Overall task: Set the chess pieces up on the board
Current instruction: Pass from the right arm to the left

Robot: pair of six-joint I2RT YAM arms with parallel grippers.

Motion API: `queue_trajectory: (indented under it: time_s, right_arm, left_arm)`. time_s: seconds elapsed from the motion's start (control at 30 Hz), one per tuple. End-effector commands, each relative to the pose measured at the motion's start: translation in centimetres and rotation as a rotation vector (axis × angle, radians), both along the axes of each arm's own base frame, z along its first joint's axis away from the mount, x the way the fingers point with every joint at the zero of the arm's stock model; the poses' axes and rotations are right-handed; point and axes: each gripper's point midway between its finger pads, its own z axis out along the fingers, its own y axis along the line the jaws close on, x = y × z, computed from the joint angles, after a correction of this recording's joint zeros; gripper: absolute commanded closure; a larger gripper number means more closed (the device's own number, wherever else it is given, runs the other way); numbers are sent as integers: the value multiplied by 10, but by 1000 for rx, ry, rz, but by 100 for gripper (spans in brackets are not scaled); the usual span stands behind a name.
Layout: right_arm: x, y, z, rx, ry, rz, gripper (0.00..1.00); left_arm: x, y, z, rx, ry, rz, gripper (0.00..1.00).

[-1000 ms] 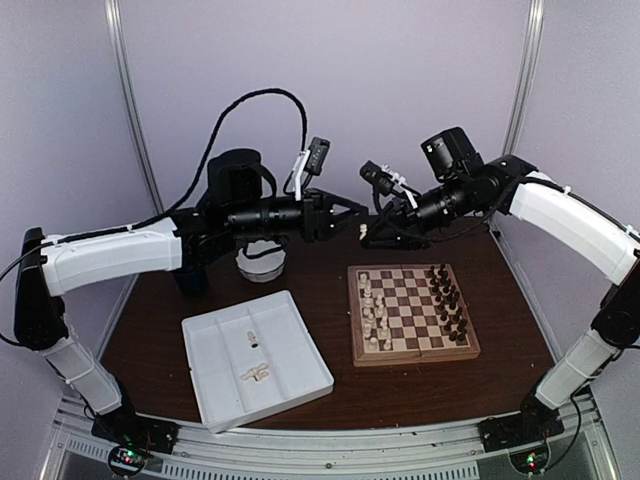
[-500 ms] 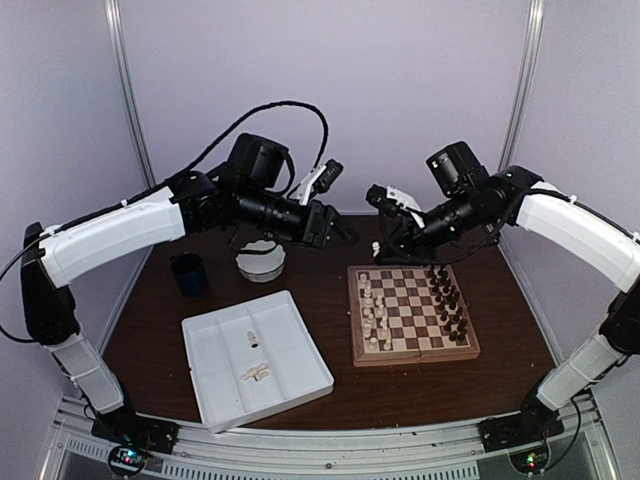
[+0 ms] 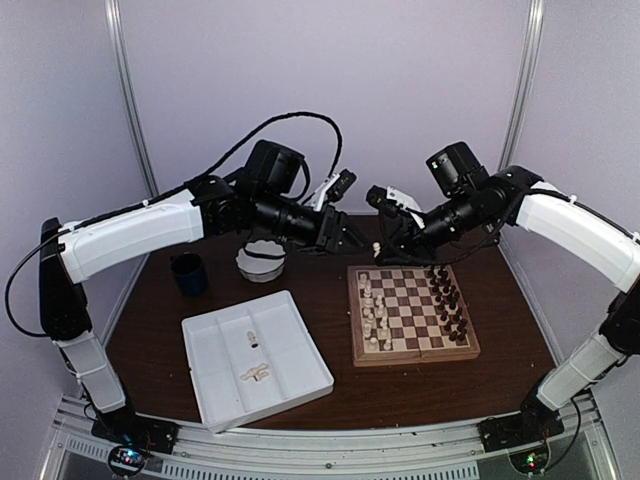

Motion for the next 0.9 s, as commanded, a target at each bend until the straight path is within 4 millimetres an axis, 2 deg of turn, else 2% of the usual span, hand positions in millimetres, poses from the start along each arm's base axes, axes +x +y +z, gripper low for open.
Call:
queue_trajectory:
  time_s: [0.0,0.37,0.87]
  right_arm:
    - [-4,2,12,22,-22,17,87]
    - [-6,3,12,25,-15,20,87]
    - [-5,4,12,27,-11,16,86]
  left_arm:
    - [7,-12,17,-66,-37,1,68]
    - [9,-25,16,-98,-24,-21,72]
    - [10,-30,9,-97,-18,-35,79]
